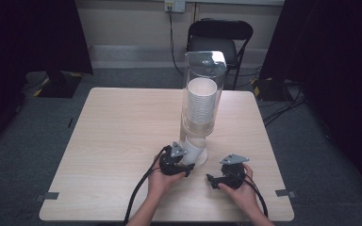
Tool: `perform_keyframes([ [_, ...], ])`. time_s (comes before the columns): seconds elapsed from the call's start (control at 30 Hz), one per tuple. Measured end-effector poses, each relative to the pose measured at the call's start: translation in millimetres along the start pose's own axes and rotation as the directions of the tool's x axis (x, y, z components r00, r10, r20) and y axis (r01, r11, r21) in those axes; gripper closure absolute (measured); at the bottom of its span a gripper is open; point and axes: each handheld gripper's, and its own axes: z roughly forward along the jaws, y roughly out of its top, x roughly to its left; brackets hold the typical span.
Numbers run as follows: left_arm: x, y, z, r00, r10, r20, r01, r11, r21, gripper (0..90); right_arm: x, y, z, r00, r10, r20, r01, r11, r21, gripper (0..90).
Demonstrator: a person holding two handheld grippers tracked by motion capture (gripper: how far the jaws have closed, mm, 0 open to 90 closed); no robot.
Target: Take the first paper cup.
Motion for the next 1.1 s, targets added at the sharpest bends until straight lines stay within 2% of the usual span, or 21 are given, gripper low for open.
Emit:
perform_keyframes([
  [0.03, -1.5, -0.9, -0.2, 1.0, -0.001, 0.009, 0.001, 1.0, -0.002, 37.5, -2.2, 0.9, -3.9, 1.0, 0.003, -0.006, -0.003, 1.0, -0.024, 19.9],
  [0.07, -3.0, -1.1, -1.1, 0.9998, 0.018, 0.013, -0.018, 0.9998, 0.002, 37.5, -5.2, 2.3, -7.5, 0.9998, 0.019, -0.009, -0.02, 0.999, -0.032, 15.2],
  [0.1, -3.0, -1.1, -1.1, 0.9998, 0.018, 0.013, -0.018, 0.9998, 0.002, 37.5, -5.2, 2.3, -7.5, 0.9998, 0.019, -0.009, -0.02, 0.999, -0.032, 15.2],
  [0.13, -6.4, -1.5, -1.5, 0.9987, 0.038, 0.034, -0.038, 0.9992, 0.008, 37.4, -13.3, 6.4, -15.8, 0.9985, 0.051, -0.019, -0.051, 0.998, -0.032, 17.8],
  [0.2, -11.5, -1.8, -2.1, 0.997, 0.059, 0.05, -0.06, 0.9981, 0.016, 37.4, -18.8, 8.8, -23.2, 0.9979, 0.059, -0.028, -0.061, 0.997, -0.053, 21.1],
  [0.27, -17.4, -2.0, -2.2, 0.9949, 0.065, 0.077, -0.067, 0.9976, 0.018, 37.4, -24.0, 12.9, -31.3, 0.9966, 0.068, -0.047, -0.071, 0.996, -0.051, 24.7],
  [0.3, -20.0, -1.6, -2.7, 0.993, 0.083, 0.084, -0.085, 0.9961, 0.023, 37.4, -26.8, 14.9, -35.4, 0.9944, 0.09, -0.056, -0.092, 0.994, -0.052, 25.2],
  [0.4, -28.7, -1.8, -2.9, 0.988, 0.108, 0.11, -0.112, 0.9933, 0.029, 37.4, -34.4, 21.8, -48.6, 0.9794, 0.166, -0.116, -0.174, 0.982, -0.068, 27.0],
  [0.43, -31.2, -2.5, -1.7, 0.9854, 0.115, 0.126, -0.119, 0.9927, 0.021, 37.4, -35.9, 24.4, -53.3, 0.978, 0.175, -0.114, -0.184, 0.98, -0.074, 27.2],
  [0.5, -33.5, -3.3, -0.5, 0.9845, 0.113, 0.134, -0.116, 0.9932, 0.014, 37.3, -37.9, 27.3, -57.6, 0.9787, 0.173, -0.111, -0.182, 0.98, -0.079, 27.9],
  [0.53, -36.1, -3.4, 0.4, 0.9814, 0.123, 0.148, -0.127, 0.9917, 0.019, 37.3, -42.1, 33.5, -65.8, 0.9767, 0.178, -0.121, -0.189, 0.977, -0.093, 28.8],
  [0.67, -37.0, -4.1, 3.5, 0.9788, 0.124, 0.163, -0.127, 0.9919, 0.01, 37.3, -46.1, 43.0, -74.0, 0.9676, 0.2, -0.154, -0.219, 0.969, -0.116, 30.4],
  [0.73, -37.9, -4.9, 7.0, 0.9773, 0.128, 0.169, -0.135, 0.9903, 0.034, 37.3, -42.0, 49.2, -74.4, 0.9701, 0.182, -0.161, -0.202, 0.971, -0.124, 30.9],
  [0.8, -38.7, -5.6, 9.2, 0.9767, 0.13, 0.17, -0.136, 0.9904, 0.024, 37.3, -37.4, 53.2, -72.3, 0.9691, 0.17, -0.178, -0.193, 0.974, -0.12, 32.2],
  [0.83, -39.4, -6.3, 11.8, 0.9739, 0.134, 0.184, -0.14, 0.99, 0.021, 37.3, -35.0, 54.6, -70.0, 0.9687, 0.165, -0.185, -0.188, 0.976, -0.112, 33.0],
  [0.9, -40.5, -7.2, 13.3, 0.9744, 0.108, 0.197, -0.109, 0.994, -0.005, 37.3, -31.6, 55.2, -63.0, 0.9694, 0.152, -0.193, -0.172, 0.981, -0.094, 36.1],
  [0.93, -40.8, -7.3, 13.8, 0.9746, 0.099, 0.201, -0.099, 0.9951, -0.008, 37.3, -30.2, 54.5, -59.3, 0.9638, 0.158, -0.214, -0.178, 0.981, -0.078, 40.6],
  [0.97, -41.3, -7.5, 14.1, 0.9745, 0.106, 0.198, -0.107, 0.9943, -0.006, 37.3, -28.7, 53.8, -55.7, 0.9578, 0.164, -0.236, -0.182, 0.982, -0.058, 43.8],
  [1.03, -42.7, -8.3, 16.3, 0.971, 0.112, 0.211, -0.106, 0.9936, -0.039, 37.2, -25.0, 53.4, -51.1, 0.9551, 0.165, -0.246, -0.18, 0.983, -0.039, 50.6],
  [1.1, -43.0, -8.1, 17.2, 0.9716, 0.114, 0.207, -0.107, 0.9934, -0.041, 37.2, -23.5, 54.3, -49.6, 0.9483, 0.168, -0.269, -0.181, 0.983, -0.024, 61.3],
])
